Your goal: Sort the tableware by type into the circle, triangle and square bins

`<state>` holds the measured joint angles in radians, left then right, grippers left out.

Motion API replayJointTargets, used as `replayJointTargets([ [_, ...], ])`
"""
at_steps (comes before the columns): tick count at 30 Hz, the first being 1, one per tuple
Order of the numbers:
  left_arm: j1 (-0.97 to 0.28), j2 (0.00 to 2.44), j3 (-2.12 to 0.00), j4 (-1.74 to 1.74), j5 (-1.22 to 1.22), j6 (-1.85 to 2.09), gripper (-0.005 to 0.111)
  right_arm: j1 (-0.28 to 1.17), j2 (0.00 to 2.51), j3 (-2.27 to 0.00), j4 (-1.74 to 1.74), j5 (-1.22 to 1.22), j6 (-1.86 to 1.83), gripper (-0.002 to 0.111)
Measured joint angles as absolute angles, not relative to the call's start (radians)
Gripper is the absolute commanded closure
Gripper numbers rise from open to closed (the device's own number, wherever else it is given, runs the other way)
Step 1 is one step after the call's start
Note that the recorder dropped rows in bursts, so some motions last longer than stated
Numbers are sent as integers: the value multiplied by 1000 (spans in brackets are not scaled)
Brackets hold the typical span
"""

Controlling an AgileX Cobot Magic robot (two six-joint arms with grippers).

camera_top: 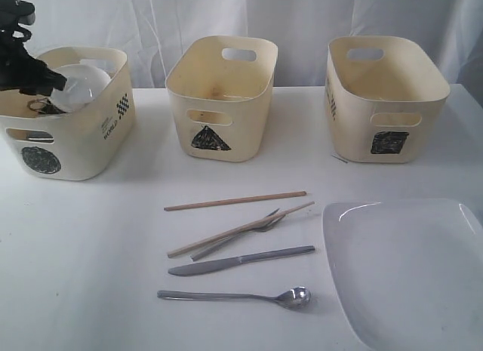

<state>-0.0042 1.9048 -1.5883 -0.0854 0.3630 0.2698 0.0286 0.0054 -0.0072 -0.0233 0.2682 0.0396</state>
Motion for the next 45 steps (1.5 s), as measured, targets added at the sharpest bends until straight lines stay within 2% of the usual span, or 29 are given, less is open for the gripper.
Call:
replayJointTargets([
  [2,-4,1834,-1538,-85,361,270,83,29,5,-7,-23,268,40,108],
  [8,-2,1532,-1301,-104,329,266,91,29,5,-7,-23,268,40,108],
  [13,-2,1209,-1056,-161,279,209,107,29,5,-7,-23,268,40,108],
  [21,-2,776,-726,-167,258,200,107,29,5,-7,-23,268,40,108],
  [32,-2,275,-484,-167,446,171,107,29,5,-7,-23,268,40,108],
  [37,-2,158,-472,-167,580,146,107,29,5,-7,-23,268,40,108],
  [45,-2,137,-472,-167,647,145,107,29,5,-7,-23,268,40,108],
])
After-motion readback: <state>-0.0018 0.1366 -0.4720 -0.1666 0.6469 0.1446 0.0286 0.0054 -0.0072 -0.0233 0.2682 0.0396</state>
